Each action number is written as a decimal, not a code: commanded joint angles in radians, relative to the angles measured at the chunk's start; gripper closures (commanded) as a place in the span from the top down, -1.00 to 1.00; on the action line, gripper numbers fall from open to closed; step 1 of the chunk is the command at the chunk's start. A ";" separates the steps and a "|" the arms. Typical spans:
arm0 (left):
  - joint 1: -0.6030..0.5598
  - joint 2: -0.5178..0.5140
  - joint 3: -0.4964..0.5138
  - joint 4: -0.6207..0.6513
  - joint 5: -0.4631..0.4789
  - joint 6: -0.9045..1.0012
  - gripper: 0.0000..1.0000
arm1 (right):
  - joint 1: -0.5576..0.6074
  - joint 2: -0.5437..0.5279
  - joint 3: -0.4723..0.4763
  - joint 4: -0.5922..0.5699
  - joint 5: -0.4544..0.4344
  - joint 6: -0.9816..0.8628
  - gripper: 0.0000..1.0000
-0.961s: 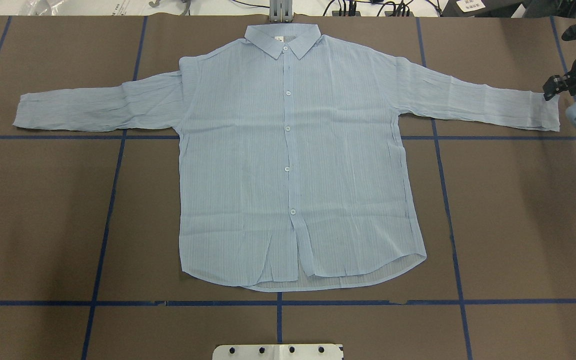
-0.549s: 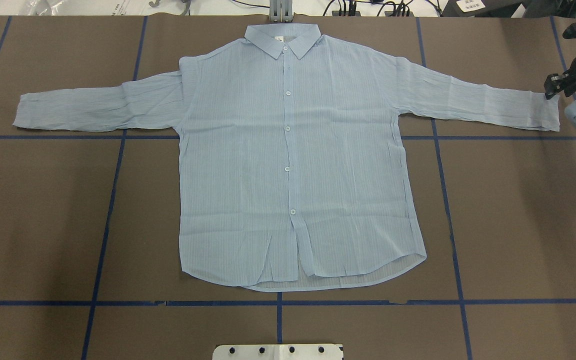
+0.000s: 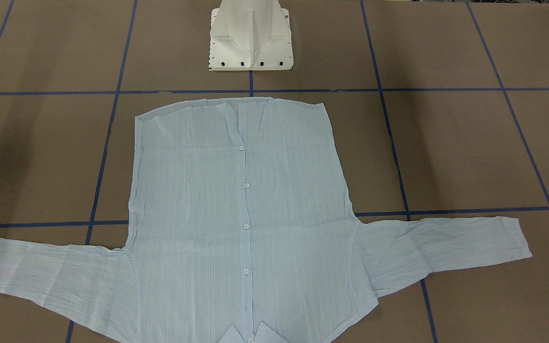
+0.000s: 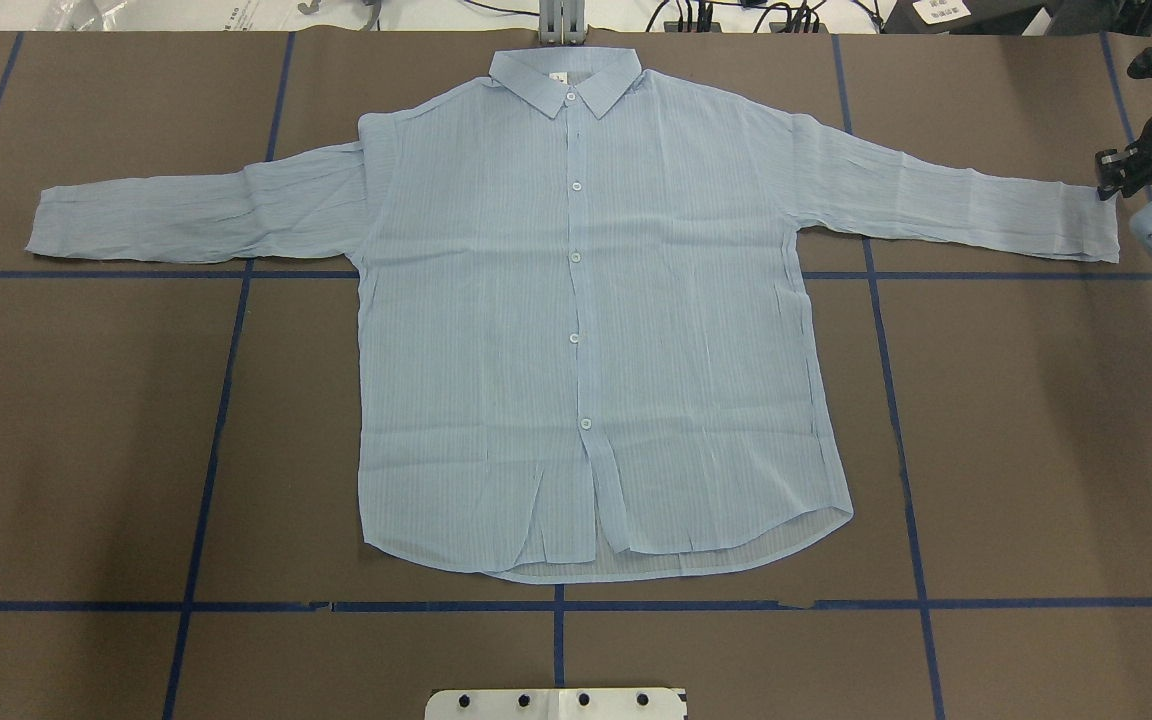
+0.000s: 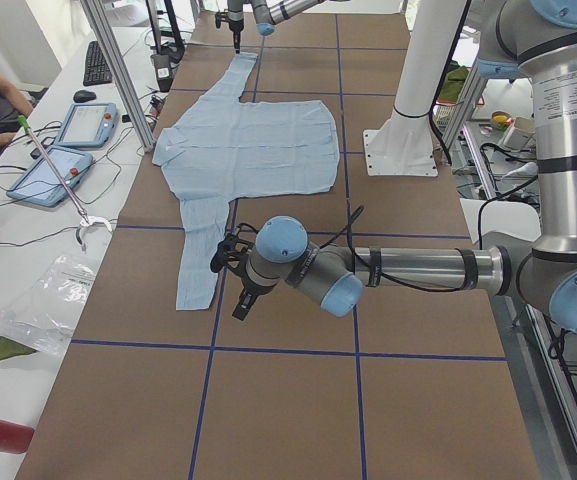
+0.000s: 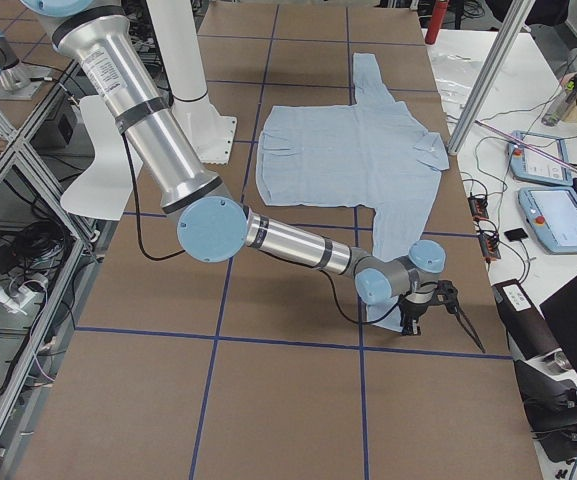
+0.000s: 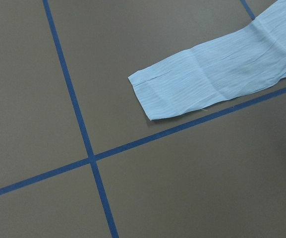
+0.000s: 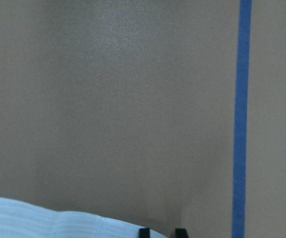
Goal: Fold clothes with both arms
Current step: 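Move the right gripper to the cuff of the sleeve nearest it and grasp it, then carry the held sleeve with the right gripper across the shirt chest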
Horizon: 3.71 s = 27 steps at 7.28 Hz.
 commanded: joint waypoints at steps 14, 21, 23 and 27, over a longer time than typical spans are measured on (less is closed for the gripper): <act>0.001 -0.002 -0.003 0.000 -0.017 -0.020 0.99 | -0.104 -0.082 0.499 0.007 0.303 0.550 -1.00; -0.002 -0.003 -0.009 0.000 -0.052 -0.020 0.99 | -0.504 0.571 0.195 0.010 -0.235 1.178 -1.00; -0.002 -0.002 -0.020 0.000 -0.052 -0.020 0.99 | -0.561 0.639 0.168 0.013 -0.296 1.186 -1.00; 0.003 -0.001 -0.026 0.002 -0.051 -0.020 0.99 | -0.600 0.699 0.052 0.060 -0.355 1.188 0.95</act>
